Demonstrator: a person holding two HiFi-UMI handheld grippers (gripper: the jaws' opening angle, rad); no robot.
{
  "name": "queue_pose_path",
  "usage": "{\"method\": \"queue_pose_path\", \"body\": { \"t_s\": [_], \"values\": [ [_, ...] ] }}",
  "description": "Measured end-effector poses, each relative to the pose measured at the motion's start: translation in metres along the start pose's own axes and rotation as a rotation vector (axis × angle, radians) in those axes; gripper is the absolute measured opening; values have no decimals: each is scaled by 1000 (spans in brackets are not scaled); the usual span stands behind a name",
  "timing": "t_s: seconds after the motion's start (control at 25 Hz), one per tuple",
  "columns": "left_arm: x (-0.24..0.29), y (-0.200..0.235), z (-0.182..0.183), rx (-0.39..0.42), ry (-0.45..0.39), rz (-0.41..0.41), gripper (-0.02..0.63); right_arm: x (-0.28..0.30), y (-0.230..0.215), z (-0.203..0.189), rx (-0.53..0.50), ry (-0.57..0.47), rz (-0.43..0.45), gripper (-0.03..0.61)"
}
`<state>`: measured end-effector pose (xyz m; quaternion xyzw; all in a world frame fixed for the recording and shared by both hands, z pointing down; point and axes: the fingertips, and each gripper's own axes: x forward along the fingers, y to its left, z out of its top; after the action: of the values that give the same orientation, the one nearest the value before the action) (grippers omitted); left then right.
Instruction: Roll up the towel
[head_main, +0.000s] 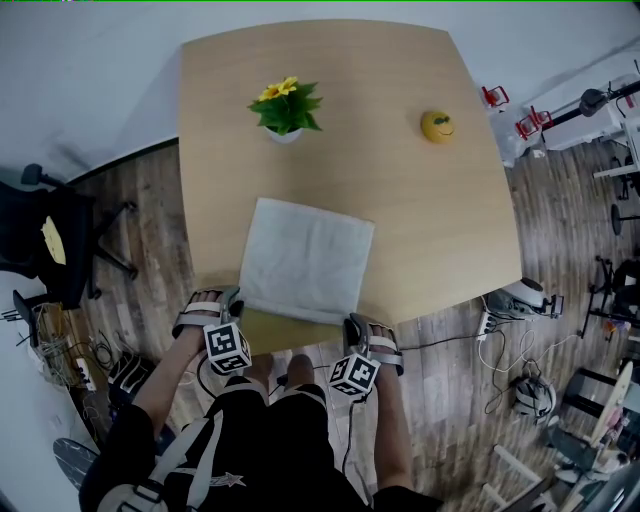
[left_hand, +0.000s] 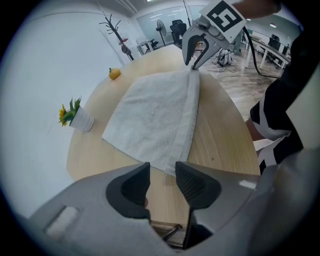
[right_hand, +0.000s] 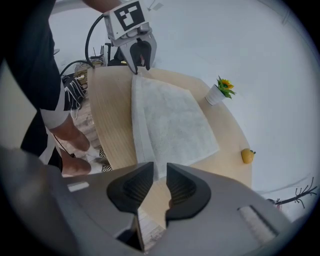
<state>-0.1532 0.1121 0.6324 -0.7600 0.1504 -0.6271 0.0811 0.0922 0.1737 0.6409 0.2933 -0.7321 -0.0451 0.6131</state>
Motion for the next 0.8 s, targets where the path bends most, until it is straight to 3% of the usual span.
{"method": "queue_pose_path", "body": {
  "t_s": [0.44,0.8],
  "values": [
    [-32,-1,11,4,-35,70,175,-33,-6,1,-35,-18,-61,94],
    [-25,-48,23,66,-55,-30,173,-27,25,3,-76,-45,21,94]
  ]
}}
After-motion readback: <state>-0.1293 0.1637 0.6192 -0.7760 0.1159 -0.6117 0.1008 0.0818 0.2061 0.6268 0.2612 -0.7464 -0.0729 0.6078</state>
